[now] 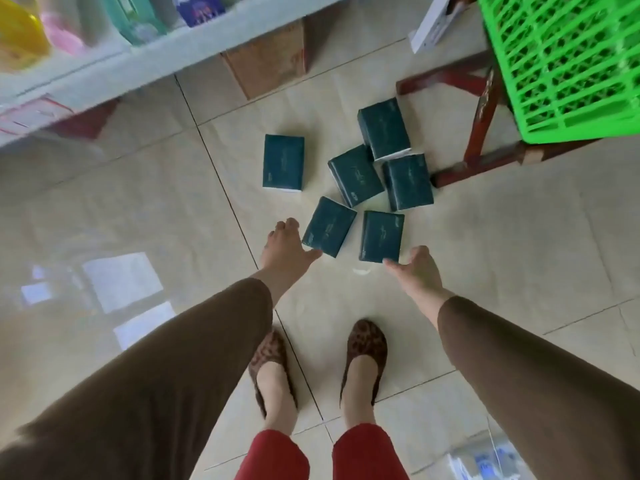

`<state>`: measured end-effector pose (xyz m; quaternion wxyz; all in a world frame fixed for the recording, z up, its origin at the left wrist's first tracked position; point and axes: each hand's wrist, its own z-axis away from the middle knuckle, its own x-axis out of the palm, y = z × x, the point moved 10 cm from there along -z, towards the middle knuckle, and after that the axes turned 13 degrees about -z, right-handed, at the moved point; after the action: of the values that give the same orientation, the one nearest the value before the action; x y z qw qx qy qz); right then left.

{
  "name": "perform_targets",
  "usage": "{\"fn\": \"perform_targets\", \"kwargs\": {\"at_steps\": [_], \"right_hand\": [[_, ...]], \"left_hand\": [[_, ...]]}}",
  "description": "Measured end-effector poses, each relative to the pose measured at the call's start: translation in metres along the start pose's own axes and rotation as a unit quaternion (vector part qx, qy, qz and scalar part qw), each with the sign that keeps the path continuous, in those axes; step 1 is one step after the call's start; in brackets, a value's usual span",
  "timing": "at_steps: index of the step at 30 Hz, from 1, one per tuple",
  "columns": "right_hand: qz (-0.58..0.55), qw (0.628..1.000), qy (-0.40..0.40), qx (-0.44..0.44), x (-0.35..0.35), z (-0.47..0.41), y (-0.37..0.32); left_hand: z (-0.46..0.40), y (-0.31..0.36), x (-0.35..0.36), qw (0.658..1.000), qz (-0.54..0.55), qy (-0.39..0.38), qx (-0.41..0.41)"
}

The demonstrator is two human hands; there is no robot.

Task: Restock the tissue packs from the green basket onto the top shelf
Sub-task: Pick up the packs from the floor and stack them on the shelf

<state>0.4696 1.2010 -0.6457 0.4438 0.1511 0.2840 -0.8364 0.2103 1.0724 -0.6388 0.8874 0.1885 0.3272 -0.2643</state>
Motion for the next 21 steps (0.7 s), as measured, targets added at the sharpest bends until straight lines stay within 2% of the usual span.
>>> {"fn": "perform_targets", "kwargs": {"at_steps": [3,7,11,16,21], "right_hand": [[-0.087,0.994,-0.004,0.070,0.026,-0.040,0.023],[-0.213,0.973,0.003,0.088,0.053,-0.070,0.038],[-0.246,0.963,-0.026,0.109,0.066,-0.056,0.038],[-0.244,0.968,0.009,0.055,0.022,0.024,0.003],[-0.323,0.945,-0.029,-0.054,-0.041,0.154,-0.109]], "left_hand": [[-0.043,0.001,0.040,0.999,0.014,-0.019,-0.027],[-0.075,0.003,0.073,0.996,0.051,-0.047,-0.052],[-0.066,-0.001,0.071,0.993,0.066,-0.081,-0.060],[-0.002,-0.023,-0.005,0.995,0.046,-0.057,-0.061],[0.103,-0.040,-0.153,0.989,0.140,-0.012,-0.050]]}}
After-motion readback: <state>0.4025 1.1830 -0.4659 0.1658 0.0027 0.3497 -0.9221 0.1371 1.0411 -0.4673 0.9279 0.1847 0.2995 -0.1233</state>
